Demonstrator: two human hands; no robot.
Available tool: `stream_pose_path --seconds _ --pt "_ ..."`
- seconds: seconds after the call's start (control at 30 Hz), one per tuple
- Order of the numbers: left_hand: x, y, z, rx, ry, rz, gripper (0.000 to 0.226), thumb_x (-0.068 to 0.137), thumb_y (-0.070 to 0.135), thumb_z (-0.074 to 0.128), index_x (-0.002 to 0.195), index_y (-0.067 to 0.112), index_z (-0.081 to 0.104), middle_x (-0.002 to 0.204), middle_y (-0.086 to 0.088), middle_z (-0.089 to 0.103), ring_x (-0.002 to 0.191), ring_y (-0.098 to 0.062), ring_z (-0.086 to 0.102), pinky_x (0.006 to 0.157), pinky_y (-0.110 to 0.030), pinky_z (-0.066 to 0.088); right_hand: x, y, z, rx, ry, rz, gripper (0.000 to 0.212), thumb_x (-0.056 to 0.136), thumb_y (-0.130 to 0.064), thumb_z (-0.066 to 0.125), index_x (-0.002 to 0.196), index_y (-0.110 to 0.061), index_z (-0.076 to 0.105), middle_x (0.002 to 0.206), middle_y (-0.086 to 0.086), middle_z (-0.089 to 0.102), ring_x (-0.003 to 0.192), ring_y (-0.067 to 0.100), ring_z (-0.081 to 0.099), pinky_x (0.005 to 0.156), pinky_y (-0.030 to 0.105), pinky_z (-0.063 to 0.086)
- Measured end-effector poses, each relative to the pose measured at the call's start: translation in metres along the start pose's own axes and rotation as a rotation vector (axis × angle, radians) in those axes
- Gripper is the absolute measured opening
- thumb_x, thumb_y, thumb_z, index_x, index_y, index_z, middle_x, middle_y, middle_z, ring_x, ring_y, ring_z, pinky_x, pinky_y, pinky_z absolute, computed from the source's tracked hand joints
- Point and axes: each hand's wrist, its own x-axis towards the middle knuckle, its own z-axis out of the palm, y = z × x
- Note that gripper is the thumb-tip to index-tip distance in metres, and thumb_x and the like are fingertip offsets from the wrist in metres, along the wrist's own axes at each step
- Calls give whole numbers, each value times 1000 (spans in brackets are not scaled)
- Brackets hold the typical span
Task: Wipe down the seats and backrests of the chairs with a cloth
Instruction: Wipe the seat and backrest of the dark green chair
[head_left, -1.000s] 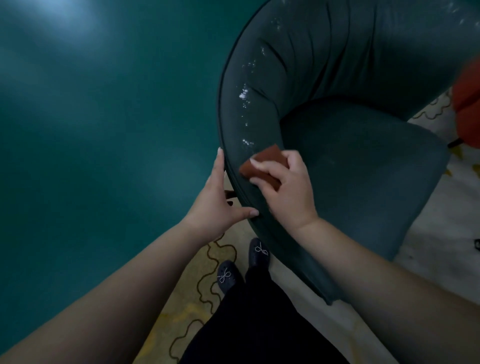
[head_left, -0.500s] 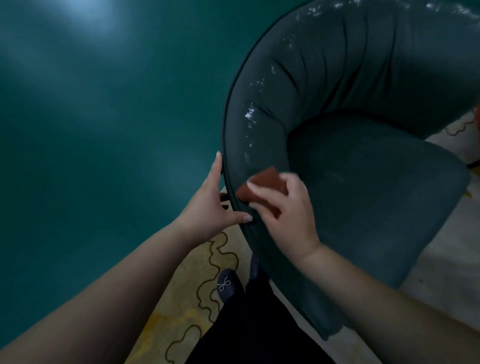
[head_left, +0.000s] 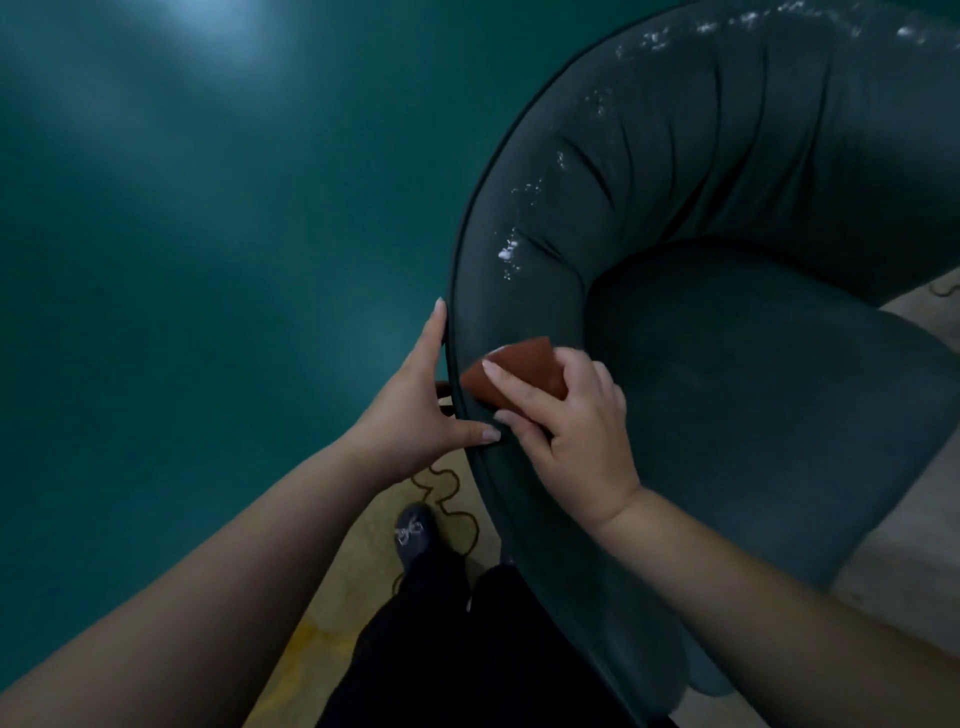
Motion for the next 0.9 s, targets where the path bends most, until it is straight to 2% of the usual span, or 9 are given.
stream_pose_path --seconds 0.07,0.17,0.33,0.47,0.63,0.7,0.77,0.83,0.9 --pt "3 2 -3 15 -9 15 134 59 22 91 146 52 -7 151 28 21 127 -14 49 98 -42 49 17 2 -1 1 -20 -1 37 89 -40 54 125 -39 63 116 11 56 99 34 52 81 49 46" --pt "10 4 -8 52 -14 47 136 55 32 91 147 50 -7 156 21 18 131 -17 45 102 -44 45 69 -2 5 -70 41 18 35 89 -36 61 123 -37 65 118 15 57 101 38 51 83 50 46" --pt "24 6 -17 27 -54 61 135 53 34 91 144 55 -7 140 43 20 121 -11 53 99 -40 49 73 5 8 -19 107 82 39 87 -40 60 125 -36 63 113 13 54 98 33 50 83 48 48" --pt "35 8 -25 31 -83 90 135 56 28 91 146 51 -7 149 29 26 124 -15 53 100 -44 47 45 3 10 18 89 63 41 86 -41 61 126 -35 63 110 13 54 95 31 50 80 48 49" --pt "50 8 -34 39 -122 100 136 58 26 92 147 48 -8 119 58 24 113 -10 59 94 -38 52 120 10 14 -73 218 200 38 87 -32 65 125 -35 64 113 15 53 100 34 49 86 46 46" --pt "57 11 -39 48 -128 113 135 58 27 91 148 47 -8 113 61 23 110 -7 60 92 -36 53 128 14 14 -39 230 231 38 88 -32 64 126 -35 64 114 13 52 102 32 48 89 42 45" --pt "66 17 -43 64 -138 136 135 58 27 91 149 45 -8 128 53 24 115 -11 58 96 -38 51 105 12 13 -1 209 210 39 87 -35 61 127 -36 62 113 11 51 102 29 47 90 38 45" --pt "74 23 -49 84 -146 166 135 58 26 91 149 44 -8 149 31 21 126 -16 50 101 -41 47 74 3 15 24 168 168 40 87 -39 57 126 -37 62 111 9 52 101 26 48 87 38 46" --pt "83 27 -56 101 -162 186 136 58 25 91 150 43 -8 154 25 19 130 -16 47 102 -43 46 66 1 17 26 153 152 38 87 -40 57 124 -36 64 109 9 52 99 27 48 83 40 48"
